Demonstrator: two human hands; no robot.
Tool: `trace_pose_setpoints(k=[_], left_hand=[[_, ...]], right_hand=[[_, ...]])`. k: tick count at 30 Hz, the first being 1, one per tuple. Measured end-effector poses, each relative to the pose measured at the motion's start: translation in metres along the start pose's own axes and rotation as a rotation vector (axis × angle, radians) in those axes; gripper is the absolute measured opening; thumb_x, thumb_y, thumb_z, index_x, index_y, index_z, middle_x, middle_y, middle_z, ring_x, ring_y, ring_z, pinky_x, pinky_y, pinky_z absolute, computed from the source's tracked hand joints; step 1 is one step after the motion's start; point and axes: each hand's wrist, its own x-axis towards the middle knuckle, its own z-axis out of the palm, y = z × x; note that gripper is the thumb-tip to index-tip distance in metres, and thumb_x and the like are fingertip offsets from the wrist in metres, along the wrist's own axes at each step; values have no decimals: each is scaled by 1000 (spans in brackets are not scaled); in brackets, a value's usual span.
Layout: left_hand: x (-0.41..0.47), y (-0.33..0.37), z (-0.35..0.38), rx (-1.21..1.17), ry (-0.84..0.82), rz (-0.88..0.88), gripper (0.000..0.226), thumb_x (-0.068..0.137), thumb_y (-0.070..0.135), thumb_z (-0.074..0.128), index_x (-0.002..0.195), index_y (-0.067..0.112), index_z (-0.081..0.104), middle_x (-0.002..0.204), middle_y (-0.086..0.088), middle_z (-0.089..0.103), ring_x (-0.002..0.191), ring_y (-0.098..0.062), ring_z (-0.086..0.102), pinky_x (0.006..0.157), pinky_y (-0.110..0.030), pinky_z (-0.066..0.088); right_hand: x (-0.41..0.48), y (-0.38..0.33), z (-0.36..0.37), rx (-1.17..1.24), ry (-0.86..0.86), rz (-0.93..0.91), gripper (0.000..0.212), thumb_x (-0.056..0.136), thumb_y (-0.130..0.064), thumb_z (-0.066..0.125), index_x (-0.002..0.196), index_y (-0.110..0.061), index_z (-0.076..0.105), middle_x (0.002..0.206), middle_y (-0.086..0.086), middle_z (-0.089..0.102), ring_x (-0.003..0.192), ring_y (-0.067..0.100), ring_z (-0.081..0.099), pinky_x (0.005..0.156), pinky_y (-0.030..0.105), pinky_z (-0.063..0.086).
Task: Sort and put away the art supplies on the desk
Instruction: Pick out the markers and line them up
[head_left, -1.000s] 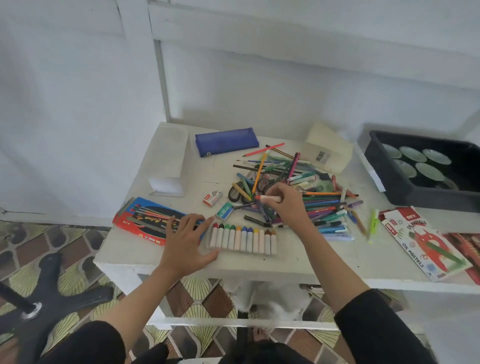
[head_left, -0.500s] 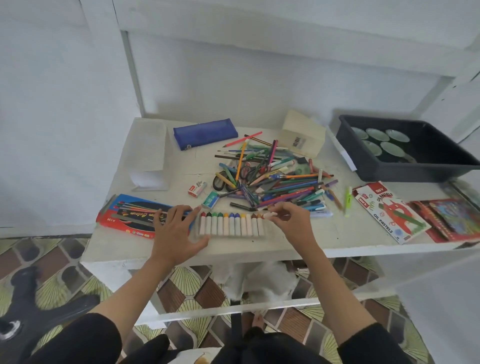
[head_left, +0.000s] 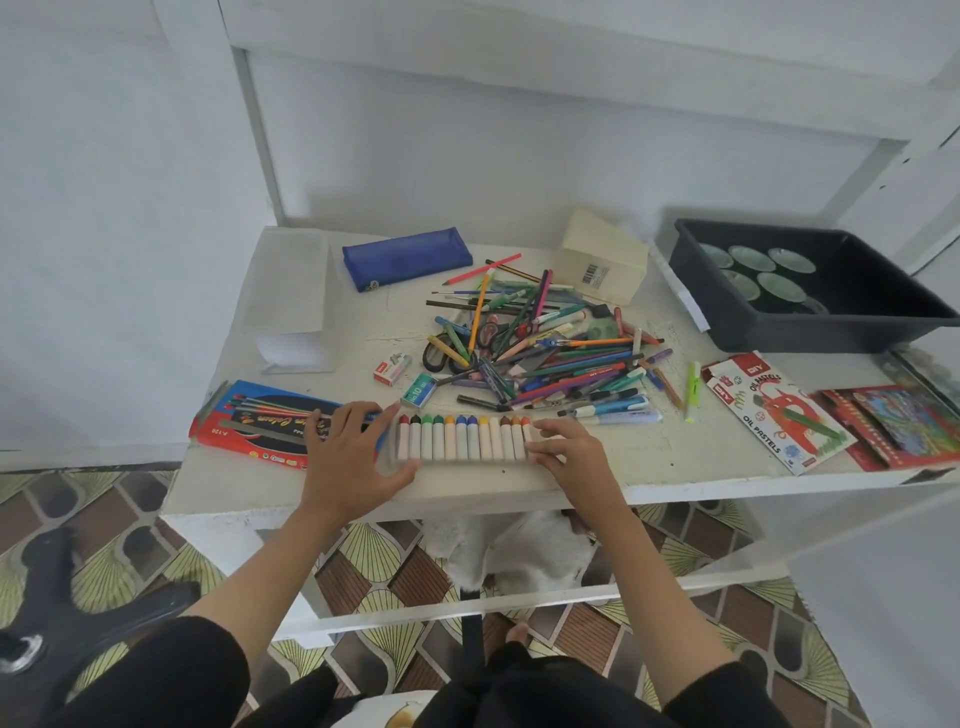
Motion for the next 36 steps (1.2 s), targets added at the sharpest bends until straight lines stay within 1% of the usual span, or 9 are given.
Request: trace_pose_setpoints(k=[3,7,10,16,20,26,29,32,36], left_hand=[[0,0,0,0,-11,-3,77,72,70,42,130,22,56,119,-1,55,116,-20,44,103,-59,26],[0,-1,0,3,-34,-6,77,73,71,42,131,23,54,120,-1,54,117,-20,43,103,-59,27],[0,-1,1,-3,-44,-7,77,73,71,42,131,23,54,121,-1,54,117,-21,44,103,-60,27],[-1,0,-1,-10,-38,-3,77,73,71,42,131,22,55,119,-2,54,116,-20,44,102,-60,28],[-1,0,-2,-19,-48,-5,76,73,71,42,131,22,55,120,-2,54,116,-19,42,102,-59,27],[-1,-2,-3,-40,-44,-20,77,73,71,40,132,23,55,121,-2,54,118,-18,40,105,-58,26],[2,0,-6,-118,-49,-95,73,75,67,39,134,26,53,126,1,54,122,-20,44,110,-53,19],[8,2,-16,-259,-121,-178,56,86,42,57,138,26,47,138,0,49,132,-19,39,116,-50,10],[0,-9,-28,-266,-183,-130,53,91,23,58,142,21,42,151,0,33,145,-17,17,116,-38,-2]], right_hand=[[-3,0,4,42,50,34,16,81,1,68,95,-4,75,116,10,63,109,20,53,95,20,36],[-5,1,7,214,113,129,13,80,0,69,91,-5,75,112,4,64,103,12,56,86,10,44],[-5,2,7,354,121,202,9,82,-2,69,88,-5,75,110,0,63,99,8,58,81,13,50],[-4,1,8,393,114,245,9,82,-2,69,88,-6,74,106,-4,61,94,-6,56,77,9,48],[-6,3,7,471,114,291,8,84,-8,68,88,-11,73,106,-8,64,95,1,58,78,12,47],[-6,2,2,581,100,359,11,85,-11,67,92,-17,73,106,-9,67,94,-2,59,75,7,45],[-4,0,6,408,133,254,13,85,-8,66,92,-17,72,102,-8,65,91,6,57,74,14,42],[3,-4,20,102,234,35,15,80,-5,67,91,-14,71,100,-1,64,97,18,52,82,26,37],[13,-18,39,-167,219,-102,27,82,-33,50,101,-24,68,111,-7,62,108,15,48,84,37,37]])
